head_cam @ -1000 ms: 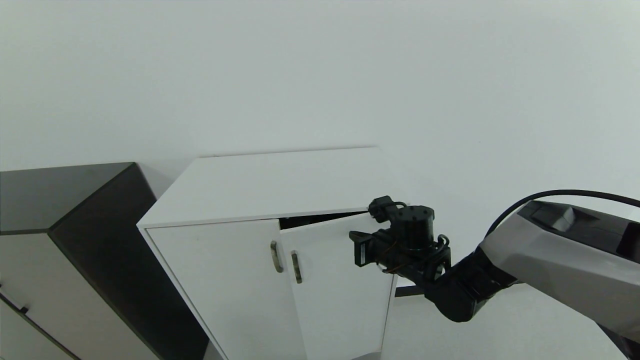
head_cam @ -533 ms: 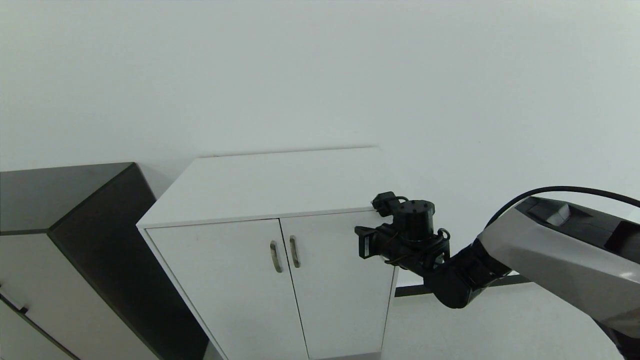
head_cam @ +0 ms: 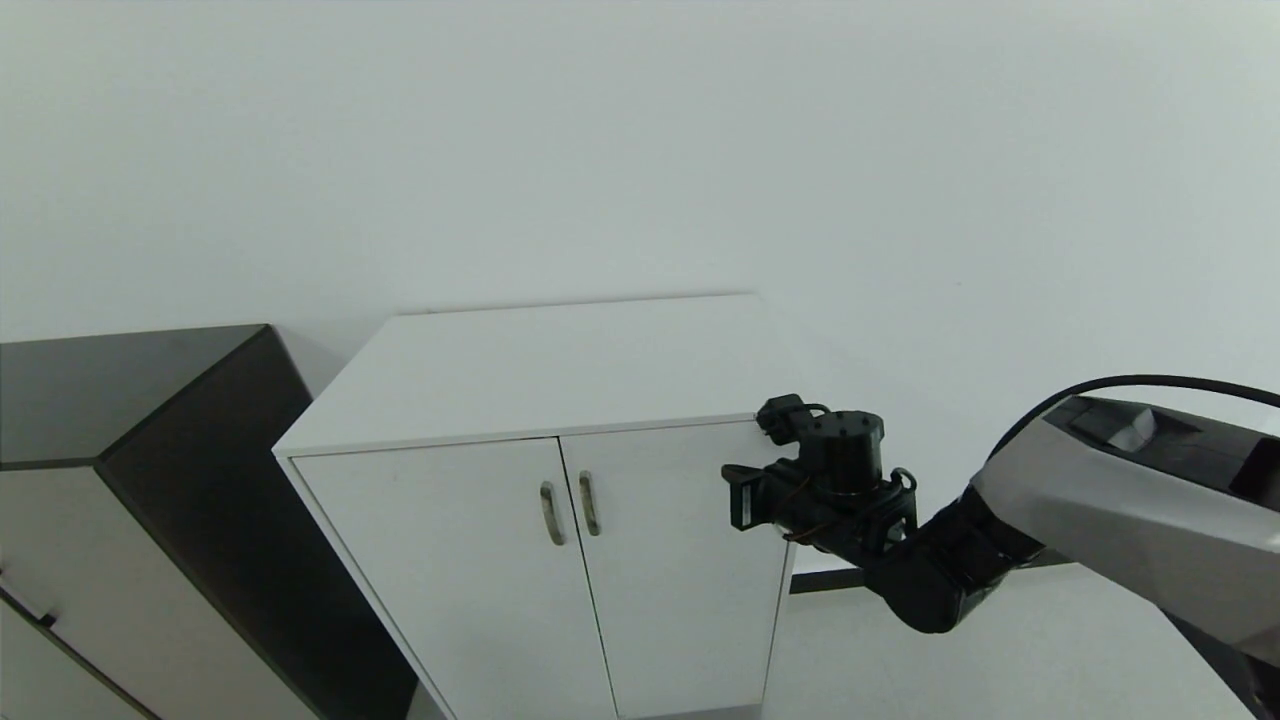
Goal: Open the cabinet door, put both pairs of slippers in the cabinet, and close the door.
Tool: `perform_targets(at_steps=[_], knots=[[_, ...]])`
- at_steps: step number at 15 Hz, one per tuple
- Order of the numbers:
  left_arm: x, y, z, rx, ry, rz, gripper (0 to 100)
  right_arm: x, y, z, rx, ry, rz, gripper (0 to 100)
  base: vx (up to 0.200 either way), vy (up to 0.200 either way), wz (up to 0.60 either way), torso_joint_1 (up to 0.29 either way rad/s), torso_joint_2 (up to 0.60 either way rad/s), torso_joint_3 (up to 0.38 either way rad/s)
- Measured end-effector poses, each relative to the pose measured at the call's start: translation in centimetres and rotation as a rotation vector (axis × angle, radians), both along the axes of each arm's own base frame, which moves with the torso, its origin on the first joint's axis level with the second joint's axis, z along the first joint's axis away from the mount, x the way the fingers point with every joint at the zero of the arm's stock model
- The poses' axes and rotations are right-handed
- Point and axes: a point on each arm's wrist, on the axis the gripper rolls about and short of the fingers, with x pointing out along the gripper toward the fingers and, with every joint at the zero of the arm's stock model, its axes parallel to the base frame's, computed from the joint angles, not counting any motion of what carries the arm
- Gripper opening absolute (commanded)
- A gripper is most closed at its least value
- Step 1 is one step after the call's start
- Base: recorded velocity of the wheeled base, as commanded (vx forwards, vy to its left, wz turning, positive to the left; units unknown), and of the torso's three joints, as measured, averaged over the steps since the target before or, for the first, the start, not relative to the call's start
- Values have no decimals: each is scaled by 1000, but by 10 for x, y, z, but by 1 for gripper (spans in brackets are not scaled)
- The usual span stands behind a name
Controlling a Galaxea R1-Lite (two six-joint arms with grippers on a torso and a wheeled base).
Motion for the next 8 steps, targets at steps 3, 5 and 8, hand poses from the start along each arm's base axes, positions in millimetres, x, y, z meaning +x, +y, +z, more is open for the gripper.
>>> perform_targets(at_steps=[3,5,8], knots=[[0,0,0,0,0,0,0,-39,-22,6,-33,25,-26,0,0,0,0,0,0,0],[0,0,0,0,0,0,0,-73,-47,17,-56,38,-58,0,0,0,0,0,0,0],[0,0,0,0,0,0,0,-125,-97,38,-70,35,-128,0,0,0,0,0,0,0]])
